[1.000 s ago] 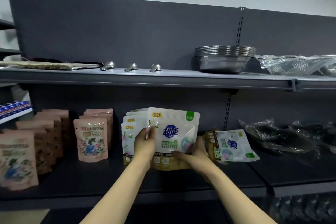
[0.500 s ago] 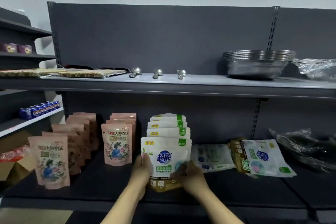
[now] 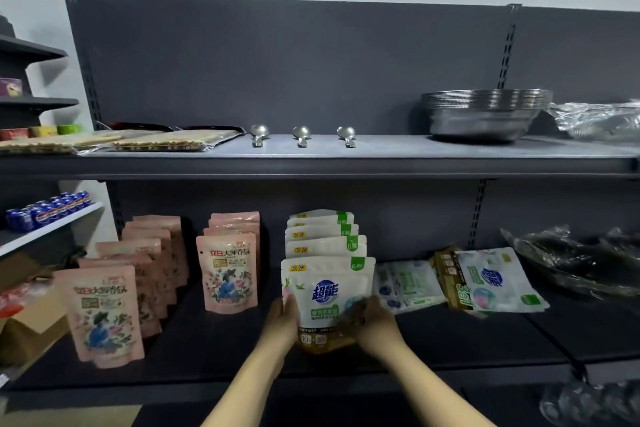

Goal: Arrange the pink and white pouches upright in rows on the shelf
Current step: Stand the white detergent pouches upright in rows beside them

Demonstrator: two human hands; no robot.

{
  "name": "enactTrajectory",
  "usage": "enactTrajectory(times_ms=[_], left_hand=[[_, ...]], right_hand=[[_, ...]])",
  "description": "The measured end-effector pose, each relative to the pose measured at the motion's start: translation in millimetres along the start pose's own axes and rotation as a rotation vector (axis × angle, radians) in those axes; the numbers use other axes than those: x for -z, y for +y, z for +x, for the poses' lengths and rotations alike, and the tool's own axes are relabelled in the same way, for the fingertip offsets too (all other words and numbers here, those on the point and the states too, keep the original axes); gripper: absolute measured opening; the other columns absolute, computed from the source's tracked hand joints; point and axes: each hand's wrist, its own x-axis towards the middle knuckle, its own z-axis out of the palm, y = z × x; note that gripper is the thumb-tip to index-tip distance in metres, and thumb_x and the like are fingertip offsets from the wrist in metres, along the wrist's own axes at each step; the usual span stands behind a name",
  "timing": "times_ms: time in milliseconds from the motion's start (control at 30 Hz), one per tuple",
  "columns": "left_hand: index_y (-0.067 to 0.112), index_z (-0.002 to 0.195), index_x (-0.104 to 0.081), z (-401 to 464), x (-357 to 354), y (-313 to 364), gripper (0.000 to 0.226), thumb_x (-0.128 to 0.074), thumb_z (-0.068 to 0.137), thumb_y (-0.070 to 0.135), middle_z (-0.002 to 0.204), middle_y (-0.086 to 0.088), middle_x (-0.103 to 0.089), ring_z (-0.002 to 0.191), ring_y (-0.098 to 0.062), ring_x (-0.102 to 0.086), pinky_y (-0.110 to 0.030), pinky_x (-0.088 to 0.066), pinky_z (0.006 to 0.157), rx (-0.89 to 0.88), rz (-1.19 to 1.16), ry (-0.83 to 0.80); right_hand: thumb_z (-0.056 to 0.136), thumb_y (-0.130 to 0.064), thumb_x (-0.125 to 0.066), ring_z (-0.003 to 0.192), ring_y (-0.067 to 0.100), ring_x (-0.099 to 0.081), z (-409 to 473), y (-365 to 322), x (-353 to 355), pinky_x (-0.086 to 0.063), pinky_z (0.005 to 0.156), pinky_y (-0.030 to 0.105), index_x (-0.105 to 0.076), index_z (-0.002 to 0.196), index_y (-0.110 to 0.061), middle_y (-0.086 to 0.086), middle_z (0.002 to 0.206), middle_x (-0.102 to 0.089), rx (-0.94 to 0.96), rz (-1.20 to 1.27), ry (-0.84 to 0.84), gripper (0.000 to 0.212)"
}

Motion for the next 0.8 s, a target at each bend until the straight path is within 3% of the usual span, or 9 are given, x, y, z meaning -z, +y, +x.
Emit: enactTrajectory(times_ms=[133,200,300,367,433,567,667,733,800], left_hand=[[0.015,0.141,-0.033,-3,7,1,0.05,-0.045,0.094,0.025,0.142,-0.01,-0.046,0.126,-0.028,-0.047,-0.045,-0.041,0.106,-0.006,0.063,0.03],[0.019,0.145,-0.027,-7,13,8,0.061,-0.053,0.09,0.023,0.149,-0.009,-0.037,0.135,-0.029,-0.038,-0.042,-0.038,0.109,-0.048,0.065,0.11],[0.017,0.138,-0.037,-14,24,32,0.058,-0.055,0.084,0.011,0.14,-0.01,-0.047,0.129,-0.029,-0.043,-0.045,-0.039,0.107,-0.223,0.061,0.243],[0.014,0.135,-0.041,-23,26,53,0.053,-0.051,0.084,0.006,0.134,-0.01,-0.051,0.125,-0.029,-0.047,-0.044,-0.04,0.105,-0.337,0.052,0.284],[0.014,0.132,-0.045,-34,25,73,0.045,-0.05,0.087,0.009,0.129,-0.009,-0.055,0.12,-0.029,-0.05,-0.041,-0.042,0.101,-0.421,0.069,0.281],[0.014,0.122,-0.052,-54,14,102,0.031,-0.047,0.092,0.01,0.099,0.005,-0.056,0.091,-0.014,-0.054,-0.024,-0.04,0.075,-0.562,0.132,0.232],[0.016,0.12,-0.054,-63,-6,111,0.028,-0.045,0.094,0.01,0.083,0.009,-0.057,0.07,-0.007,-0.054,-0.018,-0.044,0.059,-0.637,0.187,0.19],[0.018,0.119,-0.053,-65,-23,113,0.028,-0.044,0.094,0.01,0.079,0.012,-0.054,0.064,0.0,-0.047,-0.006,-0.041,0.052,-0.666,0.196,0.141],[0.017,0.119,-0.052,-64,-44,112,0.028,-0.044,0.094,0.01,0.074,0.02,-0.045,0.06,0.003,-0.042,-0.005,-0.04,0.051,-0.691,0.215,0.097]], right_hand=[[0.087,-0.027,-0.062,0.122,0.026,-0.051,-7,0,2,-0.044,0.093,0.026,-0.035,0.134,-0.008,0.011,0.136,-0.048,0.015,-0.175,0.021,0.057],[0.091,-0.022,-0.055,0.123,0.029,-0.05,-11,2,6,-0.041,0.085,0.023,-0.028,0.138,-0.004,0.014,0.137,-0.046,-0.002,-0.224,0.039,0.056],[0.091,-0.021,-0.052,0.121,0.031,-0.051,-14,7,20,-0.042,0.081,0.025,-0.027,0.141,-0.002,0.017,0.136,-0.048,-0.033,-0.233,0.089,0.059],[0.089,-0.018,-0.051,0.117,0.032,-0.054,-18,8,32,-0.043,0.079,0.026,-0.036,0.137,-0.003,0.017,0.133,-0.052,-0.036,-0.231,0.133,0.052],[0.088,-0.013,-0.049,0.111,0.033,-0.057,-22,9,46,-0.046,0.079,0.028,-0.05,0.126,-0.003,0.017,0.125,-0.058,-0.038,-0.259,0.183,0.04],[0.087,-0.011,-0.049,0.108,0.036,-0.058,-29,7,75,-0.046,0.078,0.03,-0.054,0.116,-0.001,0.019,0.118,-0.06,0.001,-0.29,0.25,0.031],[0.085,-0.008,-0.048,0.095,0.034,-0.059,-30,11,96,-0.039,0.067,0.027,-0.054,0.084,-0.004,0.017,0.091,-0.061,0.013,-0.284,0.288,0.008],[0.085,-0.007,-0.047,0.08,0.029,-0.051,-31,14,108,-0.033,0.065,0.026,-0.039,0.063,-0.01,0.008,0.069,-0.048,0.004,-0.272,0.32,0.024],[0.086,-0.008,-0.048,0.078,0.026,-0.046,-28,20,119,-0.033,0.065,0.027,-0.037,0.061,-0.011,0.011,0.073,-0.05,-0.011,-0.253,0.331,0.027]])
